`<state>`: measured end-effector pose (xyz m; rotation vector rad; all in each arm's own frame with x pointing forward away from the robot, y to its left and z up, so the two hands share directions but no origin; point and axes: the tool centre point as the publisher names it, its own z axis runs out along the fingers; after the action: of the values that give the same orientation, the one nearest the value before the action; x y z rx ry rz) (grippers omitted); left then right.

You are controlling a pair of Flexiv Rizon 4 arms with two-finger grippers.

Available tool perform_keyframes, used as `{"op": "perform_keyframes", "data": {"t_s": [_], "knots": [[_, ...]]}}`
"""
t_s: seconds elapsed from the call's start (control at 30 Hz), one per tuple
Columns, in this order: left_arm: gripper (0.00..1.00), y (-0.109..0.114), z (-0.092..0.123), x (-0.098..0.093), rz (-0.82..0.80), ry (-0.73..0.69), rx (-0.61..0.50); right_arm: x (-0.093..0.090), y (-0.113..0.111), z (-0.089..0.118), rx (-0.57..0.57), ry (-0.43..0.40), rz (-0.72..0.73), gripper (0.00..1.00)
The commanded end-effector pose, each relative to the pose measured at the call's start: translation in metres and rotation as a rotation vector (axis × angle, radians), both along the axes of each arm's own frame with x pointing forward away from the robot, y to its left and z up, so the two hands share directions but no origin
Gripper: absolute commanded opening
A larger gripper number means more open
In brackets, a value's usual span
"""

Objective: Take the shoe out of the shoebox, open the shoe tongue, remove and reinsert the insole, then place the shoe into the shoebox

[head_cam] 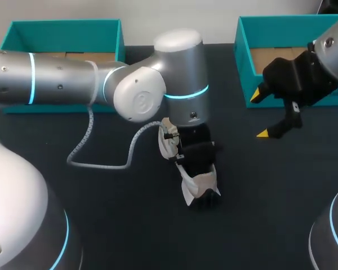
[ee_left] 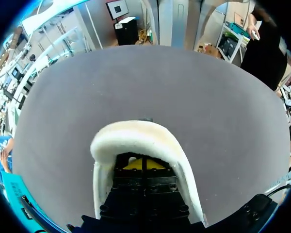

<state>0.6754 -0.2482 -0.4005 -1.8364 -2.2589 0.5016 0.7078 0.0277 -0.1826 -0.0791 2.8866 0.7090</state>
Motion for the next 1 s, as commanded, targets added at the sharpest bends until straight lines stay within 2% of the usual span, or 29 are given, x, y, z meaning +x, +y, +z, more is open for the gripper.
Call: {"op": "perform_keyframes", "data": {"t_s": [0.03,0.2,0.6,1.0], "knots": [[0.00,-0.002,-0.013,0.002,0.001,-0.001,0.034,0.001,0.001,-0.001,-0.002,0.000,0.000,1.00],[0.00,0.007,-0.016,0.006,0.016,-0.021,0.051,0.001,0.001,-0.001,-0.002,0.000,0.000,1.00],[0.00,0.025,-0.010,0.031,0.098,-0.085,0.053,0.001,0.001,-0.001,-0.002,0.000,0.000,1.00],[0.00,0.024,0.013,0.028,0.089,-0.119,0.018,0.001,0.001,-0.001,-0.002,0.000,0.000,1.00]]}}
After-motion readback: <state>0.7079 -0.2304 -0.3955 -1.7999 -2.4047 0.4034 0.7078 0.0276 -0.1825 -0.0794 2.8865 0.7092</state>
